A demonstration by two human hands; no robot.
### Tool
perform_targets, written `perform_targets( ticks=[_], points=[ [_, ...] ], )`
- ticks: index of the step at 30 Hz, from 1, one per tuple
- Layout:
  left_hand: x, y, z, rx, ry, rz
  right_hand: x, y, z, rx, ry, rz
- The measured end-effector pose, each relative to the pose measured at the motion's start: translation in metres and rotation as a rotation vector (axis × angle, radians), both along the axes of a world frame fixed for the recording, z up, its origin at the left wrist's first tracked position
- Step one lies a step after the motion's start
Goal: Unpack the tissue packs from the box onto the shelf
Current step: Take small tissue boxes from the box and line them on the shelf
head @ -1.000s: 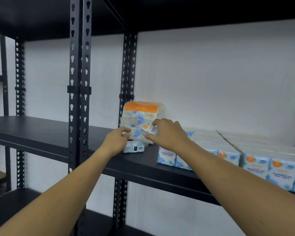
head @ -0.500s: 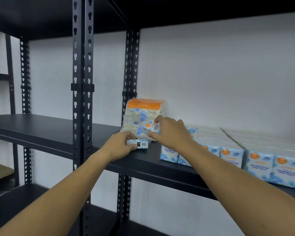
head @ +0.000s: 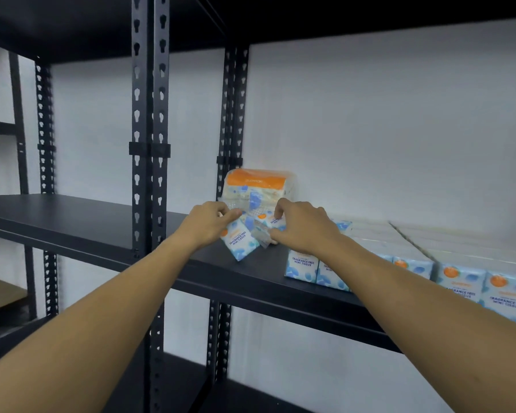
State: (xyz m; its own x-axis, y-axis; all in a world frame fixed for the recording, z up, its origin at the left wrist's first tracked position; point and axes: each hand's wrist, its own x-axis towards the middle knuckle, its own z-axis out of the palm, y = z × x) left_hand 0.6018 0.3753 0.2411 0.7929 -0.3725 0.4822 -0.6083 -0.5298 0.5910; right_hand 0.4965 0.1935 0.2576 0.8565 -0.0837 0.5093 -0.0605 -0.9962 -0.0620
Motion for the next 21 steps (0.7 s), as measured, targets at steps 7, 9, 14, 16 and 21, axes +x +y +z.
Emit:
perform_targets(
  ticks=[7,9,14,16,21],
  points=[
    [0.016,-0.019,-0.001,0.03,0.122,-0.042,0.006,0.01,0.011,-0.042,0.056,-0.086],
    [0.018,-0.02,-0.006,0.045,0.123,-0.037,0.008,0.01,0.012,-0.041,0.057,-0.111],
    [0.016,-0.015,-0.024,0.054,0.12,-0.086,0.02,0.011,0.013,-0.08,0.056,-0.187],
    [0.013,-0.013,-0.033,0.05,0.091,-0.112,0.024,0.012,0.014,-0.086,0.064,-0.201],
    [0.012,-0.015,-0.049,0.087,0.002,-0.071,0.032,0.017,0.013,-0.15,0.109,-0.24]
  ],
)
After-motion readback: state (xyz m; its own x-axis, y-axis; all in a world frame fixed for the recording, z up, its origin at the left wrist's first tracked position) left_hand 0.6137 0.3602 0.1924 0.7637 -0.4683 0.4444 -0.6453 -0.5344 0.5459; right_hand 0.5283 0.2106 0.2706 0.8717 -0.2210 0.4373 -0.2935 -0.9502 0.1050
